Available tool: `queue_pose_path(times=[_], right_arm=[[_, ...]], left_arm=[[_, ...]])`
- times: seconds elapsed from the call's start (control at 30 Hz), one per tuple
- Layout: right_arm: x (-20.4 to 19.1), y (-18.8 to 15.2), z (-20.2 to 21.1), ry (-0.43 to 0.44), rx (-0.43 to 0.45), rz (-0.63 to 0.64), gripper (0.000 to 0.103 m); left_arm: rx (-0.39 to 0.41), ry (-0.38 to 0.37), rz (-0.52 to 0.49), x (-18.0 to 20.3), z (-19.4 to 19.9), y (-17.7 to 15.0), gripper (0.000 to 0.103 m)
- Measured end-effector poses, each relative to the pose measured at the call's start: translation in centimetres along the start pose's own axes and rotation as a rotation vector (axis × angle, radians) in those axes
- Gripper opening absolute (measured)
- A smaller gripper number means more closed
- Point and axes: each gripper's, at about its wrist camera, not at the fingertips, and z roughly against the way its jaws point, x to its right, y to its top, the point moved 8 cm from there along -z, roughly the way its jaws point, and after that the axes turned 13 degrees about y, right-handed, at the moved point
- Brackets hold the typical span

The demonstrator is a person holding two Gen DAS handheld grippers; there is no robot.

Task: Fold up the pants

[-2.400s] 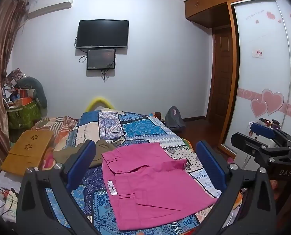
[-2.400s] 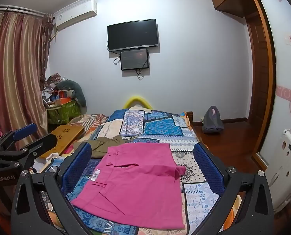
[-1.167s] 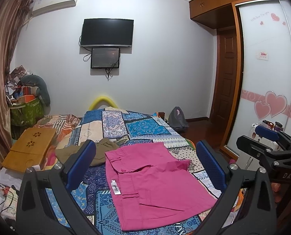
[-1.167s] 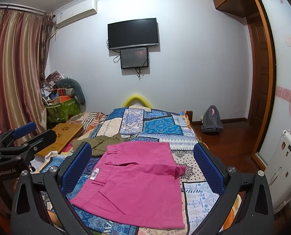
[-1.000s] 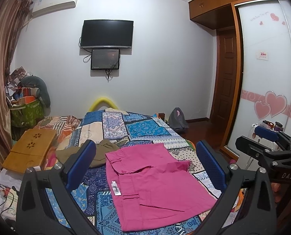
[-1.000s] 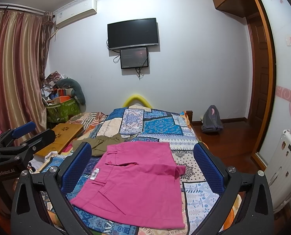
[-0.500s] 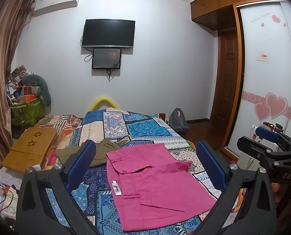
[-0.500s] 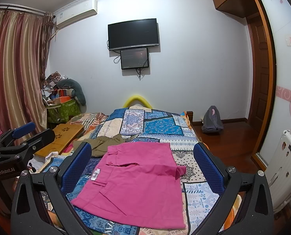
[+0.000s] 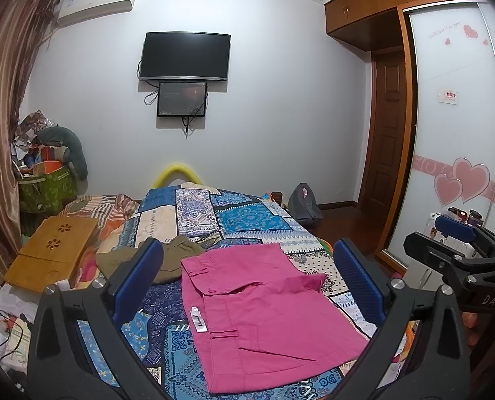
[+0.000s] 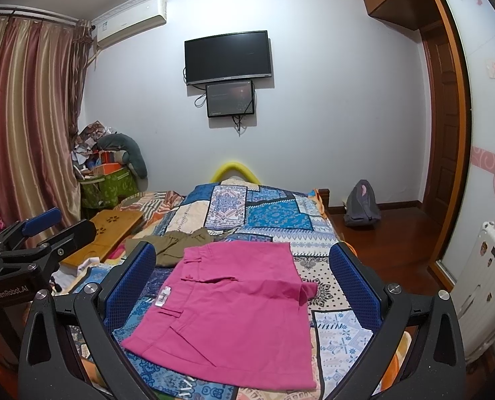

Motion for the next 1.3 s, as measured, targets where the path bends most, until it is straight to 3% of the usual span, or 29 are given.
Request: queue_pose_path(times=[0.47,0.67,0.9,1.17,1.3], right_arm=[[0.3,-0.3,-0.7,-0.001,-0.01,-0.001,0.103],[1.8,-1.0,-2.3,0.002,-0.034,-0.019,0.103],[5.7,-1.4,-5.8,-0.049,-0.076,-0.04,0.103],[10.5,-2.0,-11.6,0.02,-0.162,-0.11,0.103],[12.8,-1.8,-14.4,-0.002,-0.17,-0.106,0.103]], left_arm=[[0.03,0.022,-0.005,0.1,-0.2,0.3,0.103],[0.027,0.054,-0.024,0.0,-2.4,0.7,0.103],[-0.082,0.033,-0.037,-0.5,-9.0,0.3,0.103],[-0.228,0.051,-0.012,-1.8,-19.8,-1.1,0.103],[-0.306,0.104,-0.07,-2.4,-25.7,-2.8,0.103]])
